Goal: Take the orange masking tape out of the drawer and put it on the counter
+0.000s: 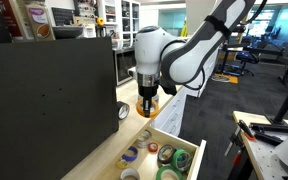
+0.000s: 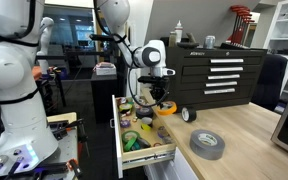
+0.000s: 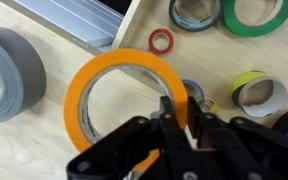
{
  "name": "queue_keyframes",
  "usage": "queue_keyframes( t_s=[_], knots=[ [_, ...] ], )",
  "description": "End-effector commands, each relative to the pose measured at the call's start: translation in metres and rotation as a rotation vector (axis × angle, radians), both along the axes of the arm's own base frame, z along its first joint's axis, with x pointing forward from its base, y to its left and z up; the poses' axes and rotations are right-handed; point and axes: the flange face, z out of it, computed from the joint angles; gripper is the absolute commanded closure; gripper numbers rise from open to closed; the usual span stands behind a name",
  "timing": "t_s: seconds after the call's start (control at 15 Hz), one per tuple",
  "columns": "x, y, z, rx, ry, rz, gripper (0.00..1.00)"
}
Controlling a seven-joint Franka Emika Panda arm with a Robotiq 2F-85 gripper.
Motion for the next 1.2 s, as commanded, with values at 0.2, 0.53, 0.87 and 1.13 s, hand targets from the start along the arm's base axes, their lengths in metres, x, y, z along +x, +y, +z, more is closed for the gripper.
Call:
queue_keyframes(
  t_s=[0.2, 0.53, 0.87, 1.13],
  knots=[
    [0.043, -0.034, -0.020, 0.013, 0.034, -0.068, 0.94],
    [0.055, -0.068, -0.041, 0.018, 0.043, -0.122, 0.94],
    [0.068, -0.079, -0.064, 0.030, 0.048, -0.108, 0.94],
    [0.078, -0.073, -0.071, 0.023, 0.056, -0.081, 0.58]
  ],
)
